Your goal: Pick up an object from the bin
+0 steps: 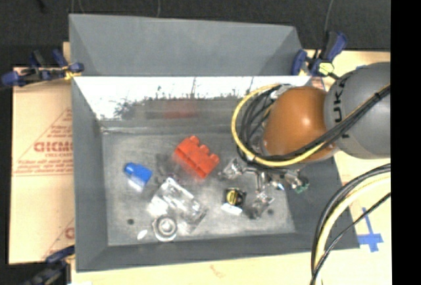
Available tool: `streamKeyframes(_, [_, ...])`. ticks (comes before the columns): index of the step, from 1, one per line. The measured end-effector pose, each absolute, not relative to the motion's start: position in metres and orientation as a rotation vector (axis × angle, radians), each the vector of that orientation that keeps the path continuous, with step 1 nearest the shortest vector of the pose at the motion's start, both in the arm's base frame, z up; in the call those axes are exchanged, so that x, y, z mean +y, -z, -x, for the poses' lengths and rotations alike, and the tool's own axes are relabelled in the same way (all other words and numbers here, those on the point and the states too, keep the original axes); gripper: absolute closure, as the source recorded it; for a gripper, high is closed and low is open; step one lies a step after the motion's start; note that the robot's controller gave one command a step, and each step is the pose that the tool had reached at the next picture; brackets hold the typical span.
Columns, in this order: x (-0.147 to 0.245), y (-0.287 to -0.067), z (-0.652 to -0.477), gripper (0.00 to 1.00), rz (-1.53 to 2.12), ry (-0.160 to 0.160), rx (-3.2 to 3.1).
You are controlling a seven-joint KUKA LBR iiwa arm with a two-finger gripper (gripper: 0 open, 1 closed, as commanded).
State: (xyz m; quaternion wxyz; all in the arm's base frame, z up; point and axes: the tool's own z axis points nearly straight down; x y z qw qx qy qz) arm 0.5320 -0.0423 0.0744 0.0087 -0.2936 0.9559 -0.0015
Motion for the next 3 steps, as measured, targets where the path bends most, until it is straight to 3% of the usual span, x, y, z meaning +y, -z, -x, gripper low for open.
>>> streamKeyframes(1, [-0.015, -0.074, -0.534, 0.00, 1.437, 0.014, 2.778])
streamKeyframes(2, [-0.013, -0.076, -0.535, 1.00, 1.440, 0.012, 2.772])
streamKeyframes(3, [-0.022, -0.253, -0.532, 1.00, 1.671, 0.009, 2.650])
